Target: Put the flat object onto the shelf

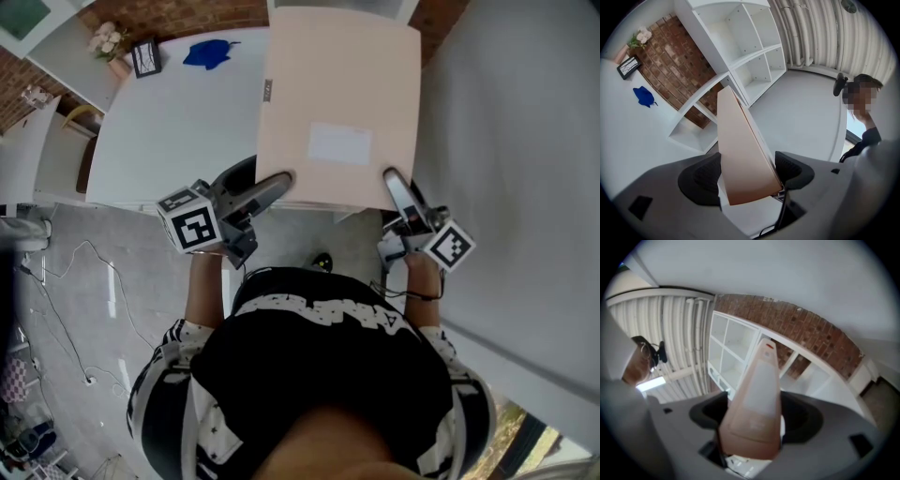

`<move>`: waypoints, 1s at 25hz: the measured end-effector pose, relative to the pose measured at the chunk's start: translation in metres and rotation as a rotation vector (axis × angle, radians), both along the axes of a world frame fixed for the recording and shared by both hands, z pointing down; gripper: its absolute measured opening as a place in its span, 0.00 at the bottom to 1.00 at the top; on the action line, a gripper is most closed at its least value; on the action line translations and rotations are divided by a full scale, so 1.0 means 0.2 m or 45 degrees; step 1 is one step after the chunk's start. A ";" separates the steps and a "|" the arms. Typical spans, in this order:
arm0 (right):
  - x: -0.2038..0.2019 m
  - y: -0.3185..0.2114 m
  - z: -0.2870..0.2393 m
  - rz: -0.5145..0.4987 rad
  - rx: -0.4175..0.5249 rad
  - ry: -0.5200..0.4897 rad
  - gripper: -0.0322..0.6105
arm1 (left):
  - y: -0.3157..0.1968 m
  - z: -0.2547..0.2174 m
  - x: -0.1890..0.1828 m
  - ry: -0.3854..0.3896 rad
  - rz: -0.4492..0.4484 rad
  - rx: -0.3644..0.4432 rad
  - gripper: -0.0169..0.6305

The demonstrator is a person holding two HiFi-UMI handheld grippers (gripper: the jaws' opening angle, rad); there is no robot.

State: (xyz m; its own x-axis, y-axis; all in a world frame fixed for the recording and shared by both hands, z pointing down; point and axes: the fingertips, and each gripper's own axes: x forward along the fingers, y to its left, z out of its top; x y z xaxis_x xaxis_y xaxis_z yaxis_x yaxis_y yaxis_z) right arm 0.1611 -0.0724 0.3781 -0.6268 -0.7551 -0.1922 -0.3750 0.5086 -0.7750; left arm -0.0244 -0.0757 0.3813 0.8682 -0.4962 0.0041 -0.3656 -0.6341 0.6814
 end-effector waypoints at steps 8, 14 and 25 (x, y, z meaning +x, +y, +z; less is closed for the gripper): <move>0.03 -0.12 0.02 -0.059 -0.030 0.015 0.58 | -0.07 0.02 0.03 0.011 -0.063 -0.029 0.57; 0.04 -0.12 0.04 -0.074 -0.043 -0.008 0.58 | -0.06 0.02 0.03 -0.007 -0.085 -0.030 0.57; 0.05 -0.16 0.00 -0.025 -0.060 0.006 0.58 | -0.15 -0.02 0.04 0.032 -0.047 -0.021 0.57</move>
State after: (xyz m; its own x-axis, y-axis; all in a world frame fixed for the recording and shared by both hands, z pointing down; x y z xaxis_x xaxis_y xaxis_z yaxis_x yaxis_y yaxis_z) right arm 0.1704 -0.1051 0.3776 -0.6426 -0.7506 -0.1541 -0.3687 0.4792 -0.7965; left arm -0.0162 -0.1048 0.3772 0.8492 -0.5280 -0.0092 -0.3710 -0.6090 0.7011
